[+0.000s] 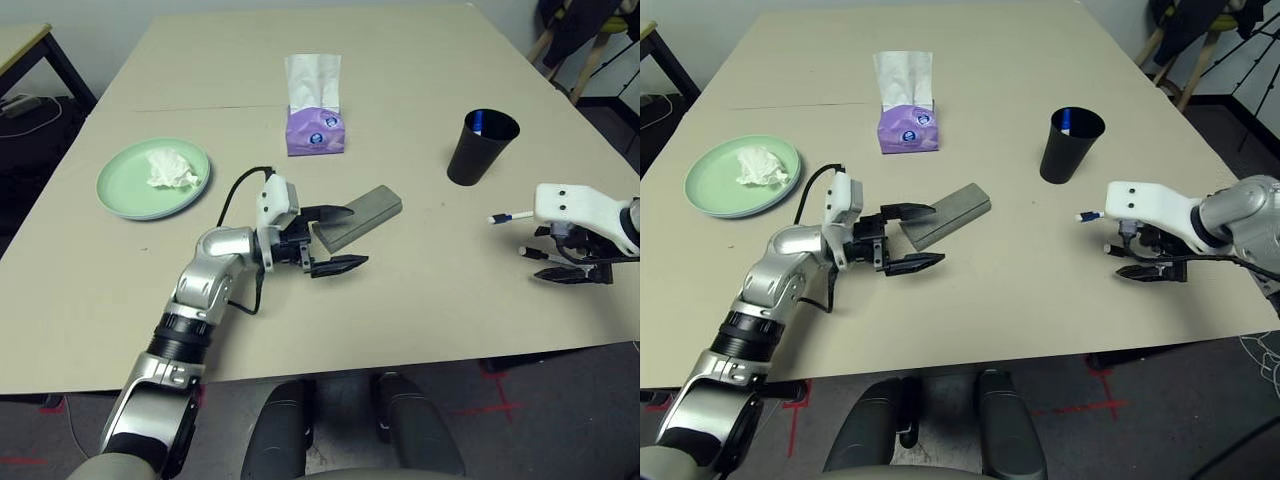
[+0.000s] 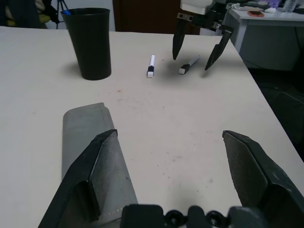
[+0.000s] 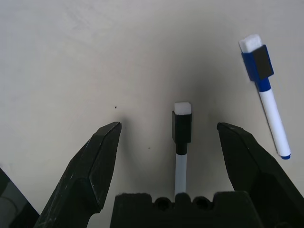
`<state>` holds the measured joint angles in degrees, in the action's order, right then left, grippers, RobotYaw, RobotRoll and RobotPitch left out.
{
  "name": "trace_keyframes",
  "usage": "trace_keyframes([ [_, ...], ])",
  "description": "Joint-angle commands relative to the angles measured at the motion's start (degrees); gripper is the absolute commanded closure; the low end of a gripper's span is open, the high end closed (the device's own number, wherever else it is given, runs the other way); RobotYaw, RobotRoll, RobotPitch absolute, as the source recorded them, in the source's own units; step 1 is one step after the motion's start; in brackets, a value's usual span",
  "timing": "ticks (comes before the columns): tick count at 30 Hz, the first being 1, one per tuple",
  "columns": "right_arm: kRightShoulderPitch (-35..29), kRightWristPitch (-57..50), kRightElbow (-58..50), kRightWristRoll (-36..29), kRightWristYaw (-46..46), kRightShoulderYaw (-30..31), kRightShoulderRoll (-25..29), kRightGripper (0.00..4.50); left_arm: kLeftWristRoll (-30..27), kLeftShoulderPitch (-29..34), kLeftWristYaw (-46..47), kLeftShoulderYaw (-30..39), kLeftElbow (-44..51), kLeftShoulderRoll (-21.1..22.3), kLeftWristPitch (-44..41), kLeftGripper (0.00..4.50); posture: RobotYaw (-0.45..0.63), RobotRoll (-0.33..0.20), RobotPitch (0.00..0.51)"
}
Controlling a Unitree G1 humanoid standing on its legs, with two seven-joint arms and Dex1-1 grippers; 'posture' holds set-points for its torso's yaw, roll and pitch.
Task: Organize and tidy the items on the table.
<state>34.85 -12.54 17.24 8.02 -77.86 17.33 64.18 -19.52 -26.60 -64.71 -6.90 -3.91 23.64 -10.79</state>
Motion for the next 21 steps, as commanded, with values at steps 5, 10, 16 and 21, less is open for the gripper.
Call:
trace_keyframes([
  [5,3.1,2.4,4.1,3.0,-2.1,0.2,0.1,0.00,-1.3,2.0,2.0,0.2,3.9,0.6,-2.3,0.02,-0.02,0.000,0.180],
  [10,3.5,0.5,4.8,3.9,-3.7,0.2,-0.5,0.00,-1.4,1.7,2.6,0.1,4.1,0.4,-2.8,0.02,-0.01,0.000,0.192],
  [16,3.0,-1.0,4.7,4.6,-3.8,0.3,-1.4,0.00,-1.5,1.9,2.6,0.0,4.4,0.7,-2.6,0.02,-0.01,0.000,0.200],
  [21,3.5,0.1,6.1,6.1,-3.0,0.7,-2.6,0.00,-0.9,2.1,1.6,-0.4,4.1,1.4,-1.2,0.02,-0.01,0.000,0.205],
])
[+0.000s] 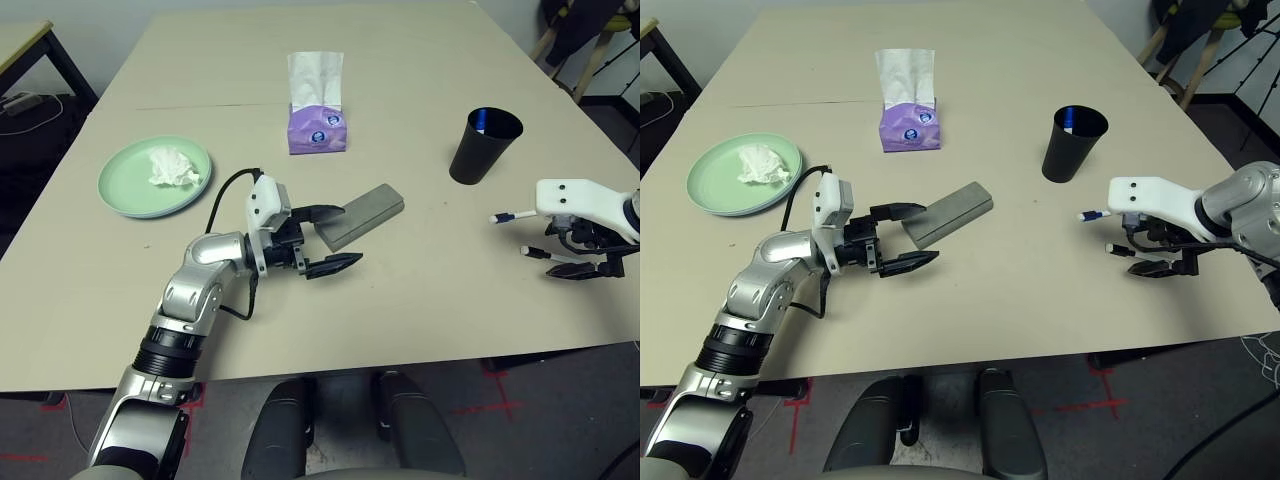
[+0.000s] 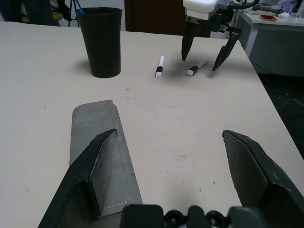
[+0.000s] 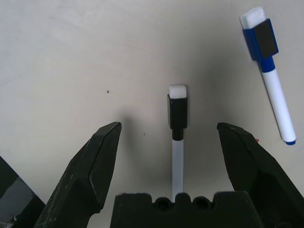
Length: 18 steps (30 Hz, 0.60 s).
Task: Organize and tidy the items on the table.
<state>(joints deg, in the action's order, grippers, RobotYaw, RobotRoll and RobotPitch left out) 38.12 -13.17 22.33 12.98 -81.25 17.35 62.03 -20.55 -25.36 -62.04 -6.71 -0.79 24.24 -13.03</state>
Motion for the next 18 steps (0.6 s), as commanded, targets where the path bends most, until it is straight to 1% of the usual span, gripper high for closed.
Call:
trace_keyframes([
  [1,0.2,0.9,1.1,1.3,0.4,0.7,-0.6,0.00,0.3,1.0,-1.3,-0.8,0.9,1.0,1.5,0.02,0.00,0.000,0.206],
  [7,0.5,2.7,3.3,3.4,1.8,1.2,-1.8,0.00,0.8,1.2,-0.4,-0.5,0.2,0.3,4.9,0.02,0.00,0.000,0.209],
  [12,1.5,3.5,4.8,4.4,2.1,1.4,-3.6,0.00,0.5,1.1,0.2,-0.6,0.2,-0.2,5.0,0.02,0.00,0.000,0.209],
  [18,2.4,4.7,6.2,5.7,1.9,1.6,-4.6,0.00,0.3,1.1,0.9,-0.3,0.3,-0.5,5.2,0.02,0.01,0.000,0.212],
])
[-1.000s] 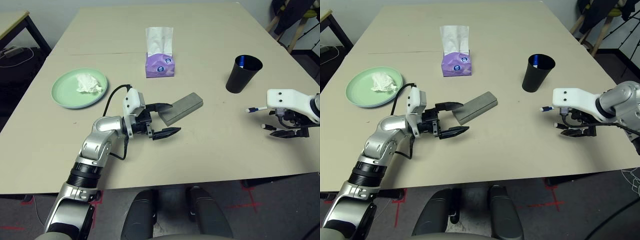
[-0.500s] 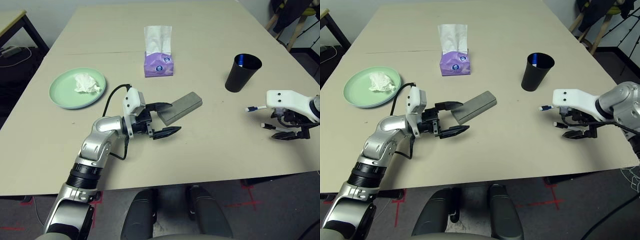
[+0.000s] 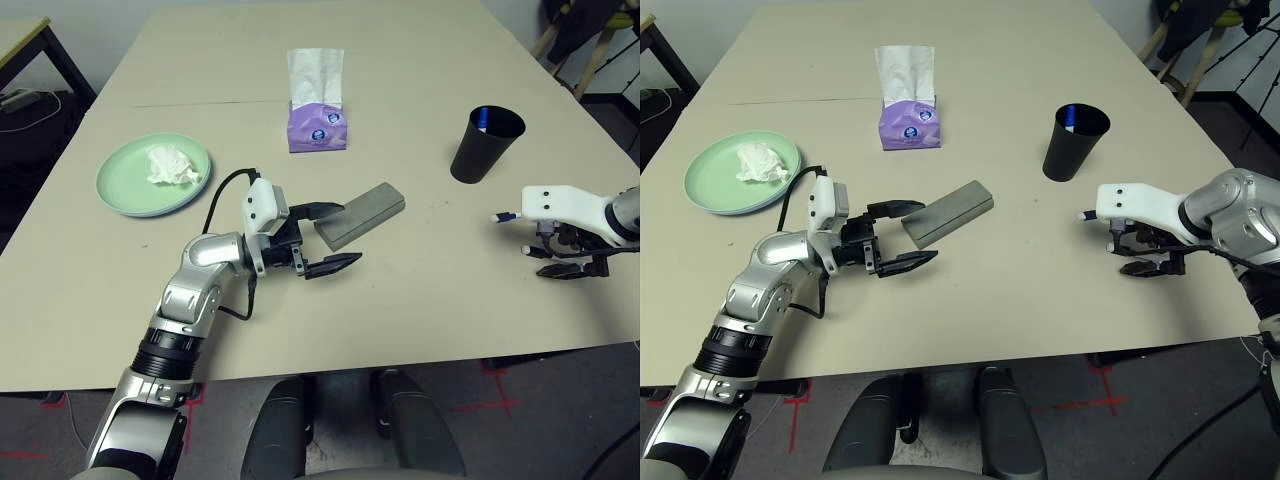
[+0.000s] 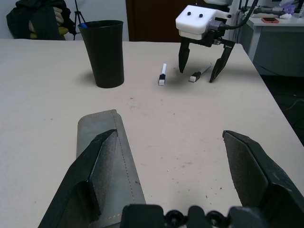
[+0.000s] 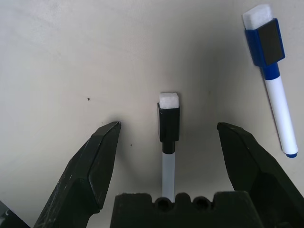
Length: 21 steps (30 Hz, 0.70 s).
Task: Organize and tidy the items on the table.
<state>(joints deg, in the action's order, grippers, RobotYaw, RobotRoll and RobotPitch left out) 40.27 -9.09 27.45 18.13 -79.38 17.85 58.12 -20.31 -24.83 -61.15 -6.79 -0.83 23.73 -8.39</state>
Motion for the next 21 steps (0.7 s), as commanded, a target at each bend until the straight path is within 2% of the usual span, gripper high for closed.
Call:
trace_keyframes([
  [1,0.2,0.6,1.0,0.6,0.0,1.0,-0.8,0.00,0.1,0.7,0.1,-0.2,0.4,0.1,0.5,0.02,0.01,0.000,0.211],
  [2,0.2,0.6,0.9,0.6,-0.1,1.0,-0.9,0.00,0.1,0.8,0.1,-0.2,0.5,0.2,0.5,0.02,0.01,0.000,0.212],
  [5,-0.2,0.5,0.4,0.7,-0.3,0.9,-1.0,0.56,0.0,0.9,0.2,-0.1,0.5,0.3,0.4,0.00,0.01,0.000,0.211],
  [10,-0.5,0.4,-0.3,0.8,-0.8,0.7,-1.0,2.36,-0.1,0.8,0.3,-0.2,0.7,0.4,0.2,0.00,0.01,0.000,0.210],
  [14,-0.8,0.0,-1.0,0.7,-0.9,0.6,-0.9,3.97,-0.1,0.7,0.3,-0.2,0.7,0.4,0.0,0.00,0.01,0.000,0.209],
  [15,-0.9,0.0,-1.2,0.7,-1.0,0.6,-0.8,4.09,-0.1,0.7,0.3,-0.3,0.8,0.4,0.0,0.00,0.01,0.000,0.206],
  [21,-1.0,-1.2,-2.6,-0.3,-1.5,-0.3,-0.5,4.09,0.0,0.6,0.3,-0.4,0.7,0.3,-0.1,0.00,0.00,0.000,0.191],
])
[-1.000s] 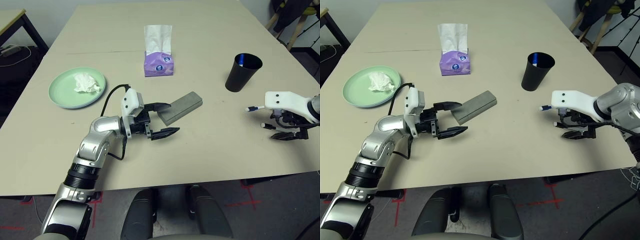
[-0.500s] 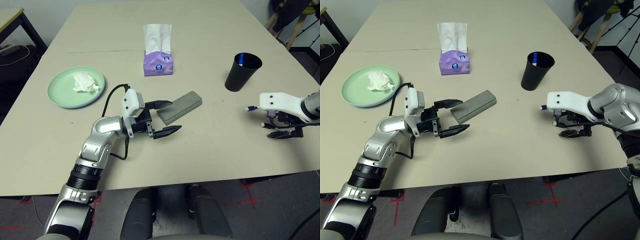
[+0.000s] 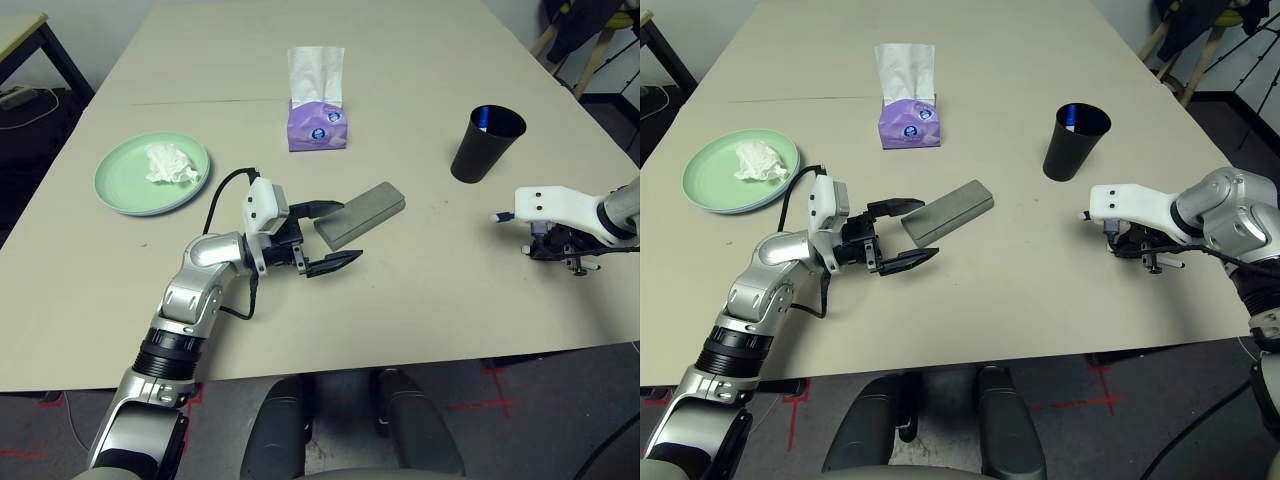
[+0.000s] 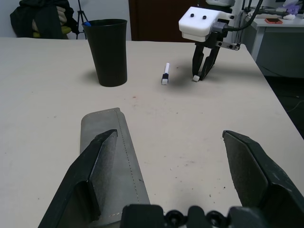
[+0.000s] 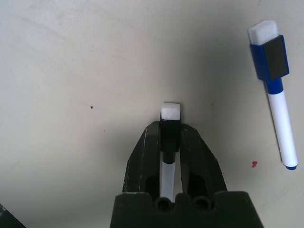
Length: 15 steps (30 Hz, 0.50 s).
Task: Organize and tidy the items on the table.
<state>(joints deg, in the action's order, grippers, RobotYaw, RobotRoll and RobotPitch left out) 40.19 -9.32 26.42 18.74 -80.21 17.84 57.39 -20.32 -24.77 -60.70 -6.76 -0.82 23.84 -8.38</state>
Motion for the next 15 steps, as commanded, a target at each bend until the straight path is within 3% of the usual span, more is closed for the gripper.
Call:
trace_keyframes([
  [1,-0.9,-2.3,-2.3,-1.9,-1.1,-1.0,0.0,4.09,0.0,0.5,-0.2,-0.5,0.6,0.2,-0.1,0.00,0.00,0.000,0.186],
  [9,-1.3,-16.0,-11.8,-17.7,-4.6,-10.1,-3.6,4.09,-0.8,1.1,-0.8,-0.1,1.8,1.5,-1.5,0.00,-0.02,0.000,0.170],
  [15,-1.5,-22.8,-17.3,-32.6,0.2,-22.1,-9.4,4.09,-1.4,-0.3,0.0,0.8,0.8,1.8,-2.4,0.00,-0.04,0.000,0.149],
])
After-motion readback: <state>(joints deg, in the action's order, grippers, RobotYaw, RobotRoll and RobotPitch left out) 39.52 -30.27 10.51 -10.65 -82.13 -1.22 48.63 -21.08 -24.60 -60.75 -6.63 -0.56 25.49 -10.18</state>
